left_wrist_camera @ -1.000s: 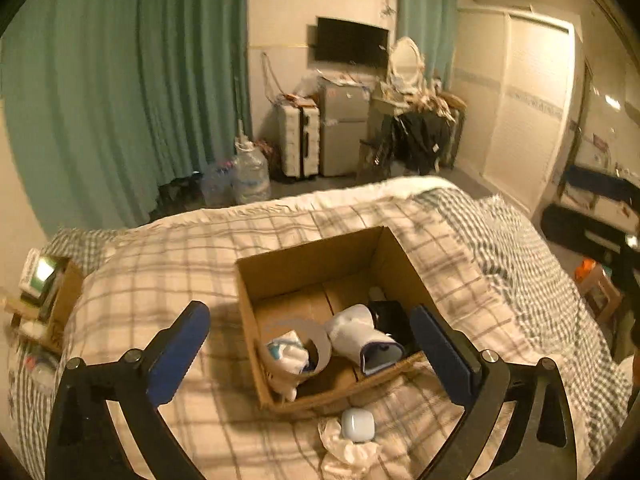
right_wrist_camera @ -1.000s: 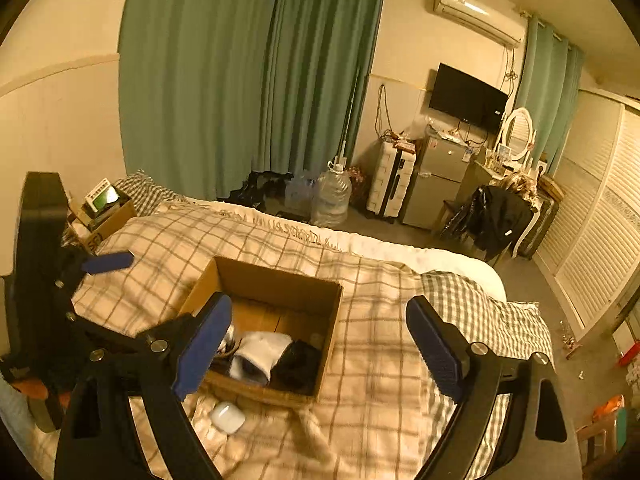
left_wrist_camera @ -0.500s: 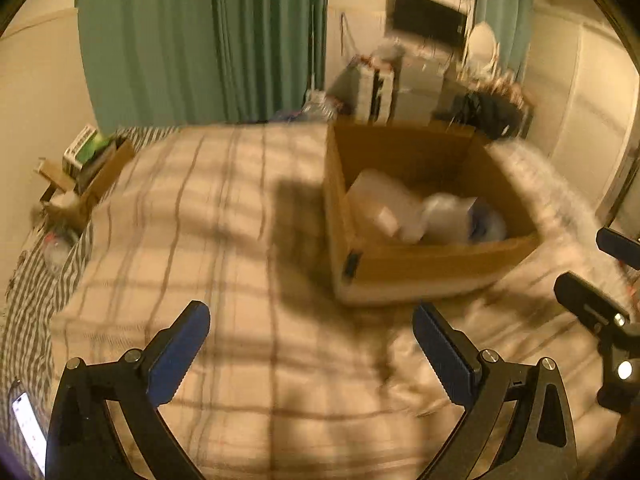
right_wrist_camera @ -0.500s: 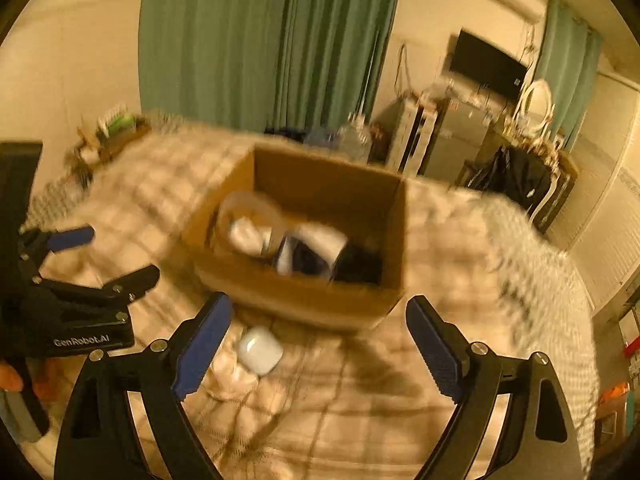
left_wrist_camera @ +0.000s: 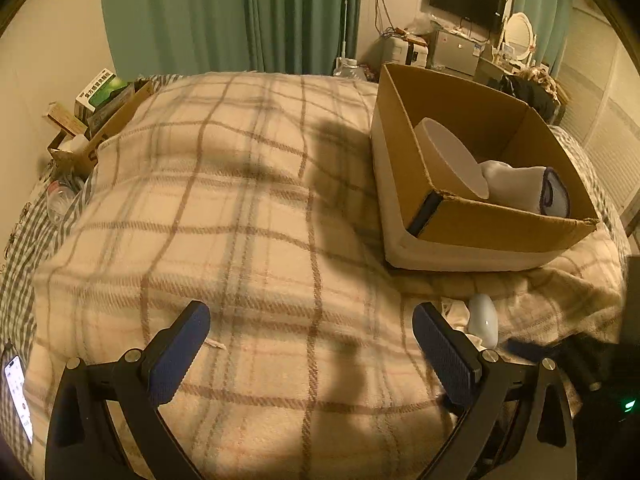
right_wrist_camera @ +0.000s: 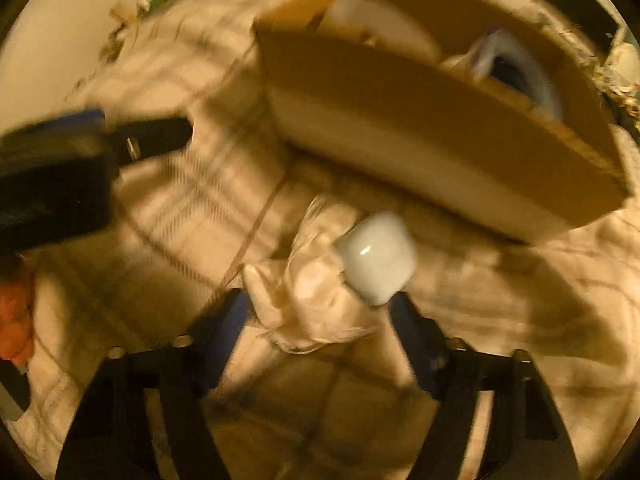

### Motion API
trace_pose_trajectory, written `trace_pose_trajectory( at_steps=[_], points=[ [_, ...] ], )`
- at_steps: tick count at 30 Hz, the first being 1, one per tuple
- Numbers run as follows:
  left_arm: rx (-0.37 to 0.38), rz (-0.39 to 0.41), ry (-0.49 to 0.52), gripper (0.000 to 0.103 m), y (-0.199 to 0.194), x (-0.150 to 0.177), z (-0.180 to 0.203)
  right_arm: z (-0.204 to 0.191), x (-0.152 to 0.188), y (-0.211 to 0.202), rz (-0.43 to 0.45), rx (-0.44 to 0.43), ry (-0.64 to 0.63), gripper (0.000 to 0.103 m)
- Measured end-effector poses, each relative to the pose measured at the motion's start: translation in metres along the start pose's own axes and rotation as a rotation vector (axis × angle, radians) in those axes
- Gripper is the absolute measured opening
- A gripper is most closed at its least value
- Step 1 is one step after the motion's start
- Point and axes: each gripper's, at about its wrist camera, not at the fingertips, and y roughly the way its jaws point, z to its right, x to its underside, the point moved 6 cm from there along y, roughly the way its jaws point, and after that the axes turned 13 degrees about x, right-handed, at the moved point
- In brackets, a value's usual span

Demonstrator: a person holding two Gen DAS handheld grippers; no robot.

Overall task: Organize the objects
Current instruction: 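Grasp the lace cloth with the right gripper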

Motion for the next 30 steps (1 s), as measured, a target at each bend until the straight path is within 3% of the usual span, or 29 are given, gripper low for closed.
trace_pose_trajectory(
  at_steps=[1, 2, 3, 5, 9, 14, 23, 30],
  points=[
    [-0.005, -0.003, 0.002, 0.103, 0.0, 0.001, 0.001, -0.003, 0.002, 0.004, -0.015, 0.0, -0.011, 0.047],
    [-0.009, -0.005, 0.004, 0.103, 0.001, 0.001, 0.001, -0.004, 0.005, 0.004, -0.016, 0.0, -0.017, 0.027],
    [-0.017, -0.006, 0.008, 0.103, 0.001, 0.002, 0.002, -0.004, 0.006, 0.001, -0.008, 0.006, -0.017, 0.014],
    [-0.033, -0.001, 0.021, 0.103, 0.0, 0.003, 0.005, 0.003, 0.006, -0.014, 0.04, 0.023, 0.007, 0.01],
    [-0.047, 0.011, 0.053, 0.103, -0.004, 0.003, 0.015, 0.027, 0.009, -0.059, 0.14, 0.054, 0.069, 0.009],
    [-0.057, 0.022, 0.135, 0.103, -0.004, 0.006, 0.045, 0.079, 0.013, -0.086, 0.189, 0.143, 0.157, 0.009],
    [-0.011, -0.074, 0.249, 0.103, 0.047, 0.025, 0.108, 0.113, 0.022, -0.057, 0.106, 0.182, 0.24, 0.009],
    [0.061, -0.173, 0.252, 0.087, 0.089, 0.036, 0.123, 0.108, 0.021, -0.032, 0.043, 0.168, 0.265, 0.009]
  ],
)
